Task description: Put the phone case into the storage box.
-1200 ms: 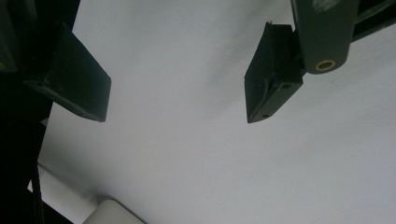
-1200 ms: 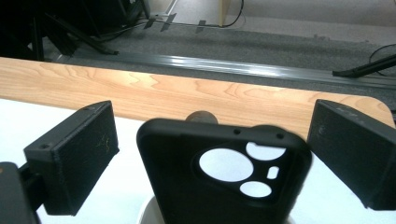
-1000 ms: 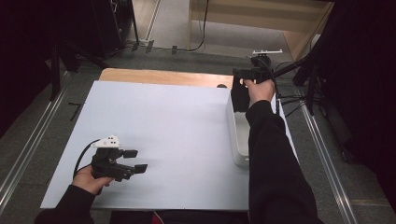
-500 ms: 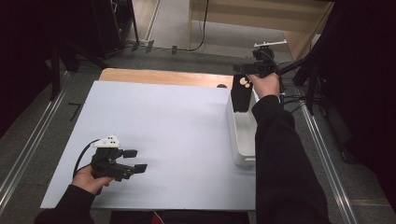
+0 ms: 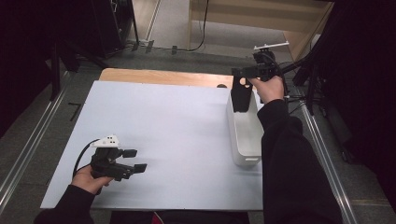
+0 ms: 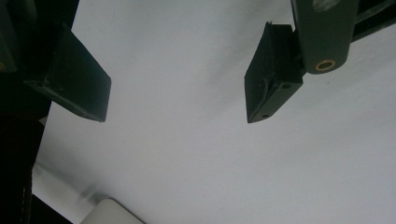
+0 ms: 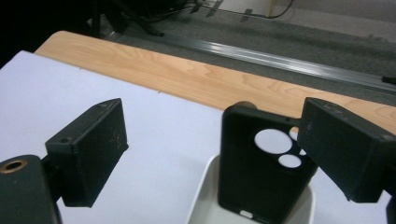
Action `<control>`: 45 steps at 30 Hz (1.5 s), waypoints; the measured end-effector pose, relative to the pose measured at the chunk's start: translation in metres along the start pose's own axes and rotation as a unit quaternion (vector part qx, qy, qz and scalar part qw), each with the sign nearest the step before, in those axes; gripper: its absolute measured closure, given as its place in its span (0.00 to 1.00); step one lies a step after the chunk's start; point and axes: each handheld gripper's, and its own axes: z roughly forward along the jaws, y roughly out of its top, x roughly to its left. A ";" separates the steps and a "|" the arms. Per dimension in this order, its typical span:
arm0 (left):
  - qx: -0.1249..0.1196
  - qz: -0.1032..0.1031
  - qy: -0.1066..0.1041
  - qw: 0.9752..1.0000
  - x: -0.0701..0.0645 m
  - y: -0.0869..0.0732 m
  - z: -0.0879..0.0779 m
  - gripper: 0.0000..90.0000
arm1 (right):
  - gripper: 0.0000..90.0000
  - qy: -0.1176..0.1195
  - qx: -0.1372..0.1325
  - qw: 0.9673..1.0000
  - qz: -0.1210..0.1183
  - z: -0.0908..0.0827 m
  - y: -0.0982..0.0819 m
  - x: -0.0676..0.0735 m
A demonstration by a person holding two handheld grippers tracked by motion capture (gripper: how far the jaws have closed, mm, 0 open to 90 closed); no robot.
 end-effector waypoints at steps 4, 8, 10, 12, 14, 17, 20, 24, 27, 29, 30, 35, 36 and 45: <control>-0.003 0.000 -0.002 1.000 0.000 0.000 0.000 0.25 | 0.08 0.013 0.007 1.000 -0.011 -0.005 -0.006 0.007; -0.001 0.001 -0.002 1.000 0.001 0.000 0.000 0.25 | 0.08 0.040 0.007 0.999 -0.012 -0.012 -0.012 0.014; -0.001 0.000 0.001 1.000 0.001 0.000 -0.001 0.25 | 0.11 0.048 0.008 0.999 -0.018 -0.016 -0.015 0.019; -0.003 -0.003 0.000 1.000 0.002 0.000 -0.001 0.25 | 0.15 0.048 0.010 0.998 -0.026 -0.019 -0.018 0.024; -0.003 -0.005 0.000 1.000 0.002 0.001 -0.002 0.25 | 0.15 0.050 0.015 0.998 -0.033 -0.021 -0.021 0.029; -0.002 -0.003 -0.001 1.000 0.003 0.001 -0.001 0.25 | 0.15 0.064 0.019 0.997 -0.044 -0.024 -0.028 0.038; -0.005 -0.003 -0.001 1.000 0.002 0.001 0.000 0.25 | 0.16 0.070 0.020 0.995 -0.061 -0.027 -0.035 0.047; -0.005 -0.003 -0.002 1.000 0.002 0.001 -0.001 0.25 | 0.19 0.074 0.023 0.995 -0.062 -0.028 -0.044 0.056; -0.003 -0.002 0.001 1.000 0.003 0.001 -0.002 0.25 | 0.19 0.080 0.025 0.994 -0.071 -0.029 -0.050 0.061; -0.004 -0.003 0.001 1.000 0.004 0.001 -0.002 0.25 | 0.19 0.087 0.025 0.993 -0.073 -0.029 -0.054 0.064; -0.004 -0.003 0.000 1.000 0.004 0.001 -0.002 0.25 | 0.19 0.092 0.025 0.993 -0.073 -0.030 -0.056 0.066; -0.004 -0.005 0.002 1.000 0.004 0.001 -0.002 0.25 | 0.20 0.104 0.027 0.991 -0.083 -0.029 -0.066 0.071; -0.005 -0.006 0.003 1.000 0.004 0.001 -0.002 0.25 | 0.20 0.107 0.030 0.990 -0.087 -0.029 -0.069 0.072; -0.004 -0.005 0.001 1.000 0.004 0.001 -0.002 0.25 | 0.20 0.124 0.029 0.987 -0.099 -0.025 -0.089 0.074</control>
